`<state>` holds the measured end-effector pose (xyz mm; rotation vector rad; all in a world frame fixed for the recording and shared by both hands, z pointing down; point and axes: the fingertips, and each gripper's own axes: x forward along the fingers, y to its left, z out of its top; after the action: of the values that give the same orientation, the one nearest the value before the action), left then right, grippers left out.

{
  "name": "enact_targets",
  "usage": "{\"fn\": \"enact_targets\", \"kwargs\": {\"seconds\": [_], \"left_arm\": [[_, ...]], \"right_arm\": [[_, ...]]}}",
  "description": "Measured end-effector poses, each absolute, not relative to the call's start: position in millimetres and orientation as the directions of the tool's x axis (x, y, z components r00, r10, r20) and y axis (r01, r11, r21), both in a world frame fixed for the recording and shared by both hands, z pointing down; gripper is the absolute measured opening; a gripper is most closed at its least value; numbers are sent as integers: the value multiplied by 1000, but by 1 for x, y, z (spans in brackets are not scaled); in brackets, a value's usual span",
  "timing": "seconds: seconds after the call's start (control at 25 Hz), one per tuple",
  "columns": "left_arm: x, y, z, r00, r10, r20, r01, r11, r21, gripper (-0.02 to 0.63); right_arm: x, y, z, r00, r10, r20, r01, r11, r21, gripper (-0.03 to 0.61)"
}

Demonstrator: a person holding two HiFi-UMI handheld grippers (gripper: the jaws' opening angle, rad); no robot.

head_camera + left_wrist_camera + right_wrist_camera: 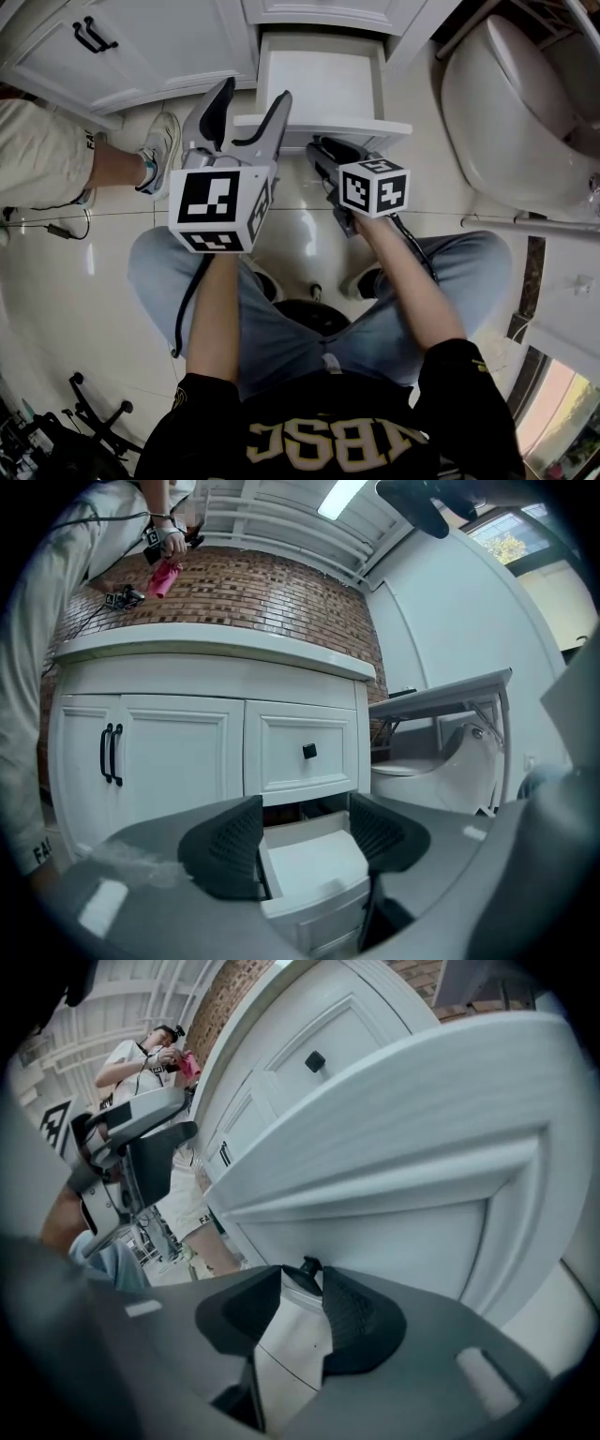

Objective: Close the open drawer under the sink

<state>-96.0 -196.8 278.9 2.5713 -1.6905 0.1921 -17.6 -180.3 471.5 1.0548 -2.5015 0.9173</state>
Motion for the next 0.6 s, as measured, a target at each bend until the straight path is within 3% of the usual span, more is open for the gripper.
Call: {"fn": "enact_targets", "kwargs": {"seconds": [0.6], "left_arm": [[-102, -201, 280, 386, -913, 133, -922, -386, 28, 291]], "right_arm": [[-20, -196, 480, -657, -541, 524, -749, 549, -372, 127]]}}
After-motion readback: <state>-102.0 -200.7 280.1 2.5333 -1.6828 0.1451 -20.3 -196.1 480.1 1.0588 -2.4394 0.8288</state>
